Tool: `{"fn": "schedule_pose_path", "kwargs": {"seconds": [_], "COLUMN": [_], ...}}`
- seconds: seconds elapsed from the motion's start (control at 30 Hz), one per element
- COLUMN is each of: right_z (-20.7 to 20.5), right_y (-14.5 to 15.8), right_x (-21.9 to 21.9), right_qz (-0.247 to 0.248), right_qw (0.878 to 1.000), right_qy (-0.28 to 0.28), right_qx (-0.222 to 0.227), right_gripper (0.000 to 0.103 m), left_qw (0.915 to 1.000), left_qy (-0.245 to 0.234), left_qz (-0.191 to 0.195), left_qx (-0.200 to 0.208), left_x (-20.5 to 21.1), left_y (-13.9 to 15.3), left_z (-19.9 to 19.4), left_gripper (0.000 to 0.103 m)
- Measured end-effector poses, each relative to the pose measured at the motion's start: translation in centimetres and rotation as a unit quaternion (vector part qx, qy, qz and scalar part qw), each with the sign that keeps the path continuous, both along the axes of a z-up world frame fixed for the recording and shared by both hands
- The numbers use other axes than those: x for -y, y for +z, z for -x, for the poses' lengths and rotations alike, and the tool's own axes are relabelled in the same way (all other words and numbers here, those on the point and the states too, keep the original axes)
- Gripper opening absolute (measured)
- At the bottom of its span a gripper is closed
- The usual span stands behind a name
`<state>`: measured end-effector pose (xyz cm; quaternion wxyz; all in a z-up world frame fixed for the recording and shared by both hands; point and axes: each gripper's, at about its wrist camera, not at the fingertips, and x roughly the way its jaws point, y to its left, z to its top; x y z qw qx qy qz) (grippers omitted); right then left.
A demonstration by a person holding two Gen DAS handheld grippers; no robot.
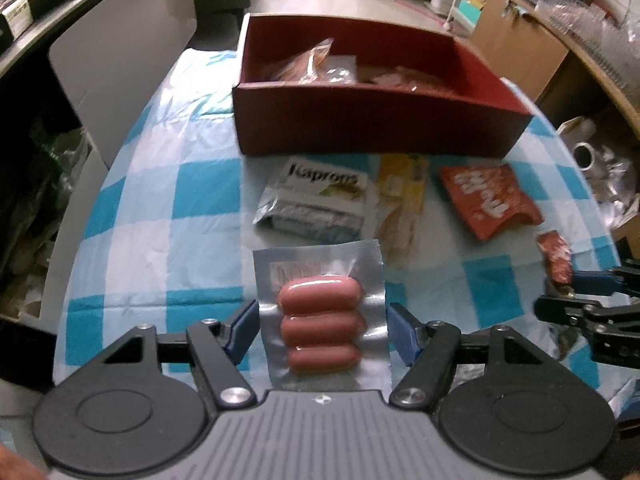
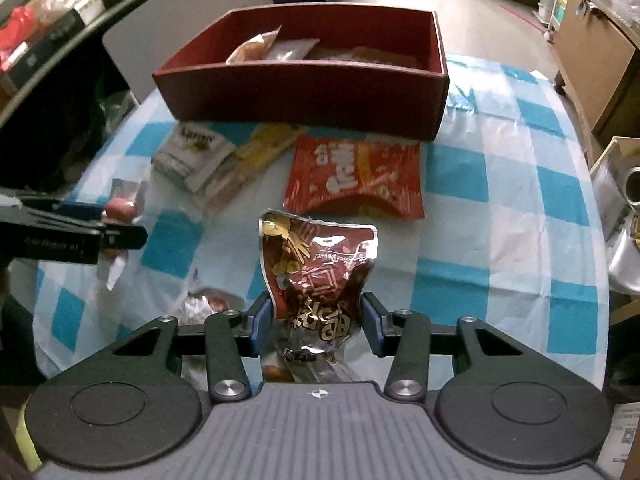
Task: Organize snacks
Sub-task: 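Lift both held packs and carry them over the red tray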
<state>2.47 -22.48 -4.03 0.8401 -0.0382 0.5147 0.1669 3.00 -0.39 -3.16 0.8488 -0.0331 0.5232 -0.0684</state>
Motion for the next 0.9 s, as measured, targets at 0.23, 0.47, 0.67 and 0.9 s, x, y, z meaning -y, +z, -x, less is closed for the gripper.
{"fn": "schedule_pose_path", "kwargs": {"seconds": [0.23,0.47,0.67,0.9], "right_z": [-1.1,-2.0,-2.7,-3.6], "right_y": [1.5,3.0,4.2,5.1], "right_x": [-1.3,-2.3,-2.8,-2.9], "right_qz": [-0.012,-0.025,-0.035,-0.043], "right_qw": [1.0,0.999,0.998,0.996], "right_qy": [0.004,0.004,0.002,-0.007], "right_qx": [0.02,0.04,0.056,0.071], "right_gripper": [0.054,0.054,0.054,0.054], "left_qw": [0.9994,0.9985,0.9969,0.9946], "left_qy": [-0.011,-0.012,-0.016,-0.018], "left_qz": [0.003,0.0,-0.003,-0.011], "left_qx": [0.032,0.054,0.077,0.102], "left_x": [0.8,1.4,2.0,2.6], "left_y": [1.8,3.1,4.3,5.4], "left_z": [-0.4,-1.6,-2.2,-3.1], "left_gripper": [0.063,0.063,0.063,0.063]}}
